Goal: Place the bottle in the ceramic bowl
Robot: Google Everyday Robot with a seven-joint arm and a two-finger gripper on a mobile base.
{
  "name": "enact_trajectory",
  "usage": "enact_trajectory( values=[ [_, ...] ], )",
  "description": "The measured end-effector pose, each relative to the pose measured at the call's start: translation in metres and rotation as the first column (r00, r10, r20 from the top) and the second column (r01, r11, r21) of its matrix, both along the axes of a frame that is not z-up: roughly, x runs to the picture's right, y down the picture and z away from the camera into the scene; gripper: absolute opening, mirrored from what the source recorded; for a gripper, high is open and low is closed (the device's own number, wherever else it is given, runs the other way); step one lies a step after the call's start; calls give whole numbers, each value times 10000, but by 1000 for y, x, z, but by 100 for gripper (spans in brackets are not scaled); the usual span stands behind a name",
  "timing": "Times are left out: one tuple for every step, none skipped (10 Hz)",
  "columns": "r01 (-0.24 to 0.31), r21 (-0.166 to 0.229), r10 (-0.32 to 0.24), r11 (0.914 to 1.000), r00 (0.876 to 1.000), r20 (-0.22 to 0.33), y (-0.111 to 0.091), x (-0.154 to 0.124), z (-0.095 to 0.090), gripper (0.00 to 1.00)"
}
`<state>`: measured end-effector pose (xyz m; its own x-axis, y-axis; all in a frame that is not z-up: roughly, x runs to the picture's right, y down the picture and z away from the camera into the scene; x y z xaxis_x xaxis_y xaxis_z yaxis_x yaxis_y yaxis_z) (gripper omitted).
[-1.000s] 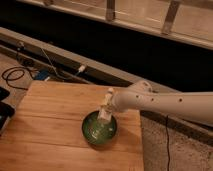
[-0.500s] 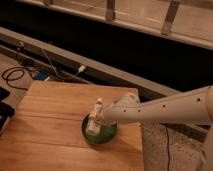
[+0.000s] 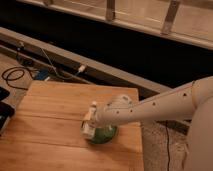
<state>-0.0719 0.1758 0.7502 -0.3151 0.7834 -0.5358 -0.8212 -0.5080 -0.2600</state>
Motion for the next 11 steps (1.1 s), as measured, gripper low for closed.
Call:
enact_trajectory(
  values=[
    [1,-1,-1,10000,10000,-1,0,0,0,53],
    [0,-4,0,10000,10000,-2,0,0,0,64],
    [-2,-4,2,10000,10000,-4,0,0,0,74],
    [0,-4,0,10000,10000,-3,0,0,0,79],
    [-2,-7,2,10000,10000,-4,0,0,0,80],
    [-2,-7,2,10000,10000,-4,0,0,0,80],
    [-3,-7,3,10000,10000,-5,0,0,0,80],
    [-4,-7,4,10000,10000,-4,0,0,0,80],
    [-4,-32,4,10000,10000,-5,1,0,1,80],
    [-5,-27,5,10000,10000,-5,1,0,1,80],
    [-6,-28,6,10000,10000,-6,1,0,1,80]
  ],
)
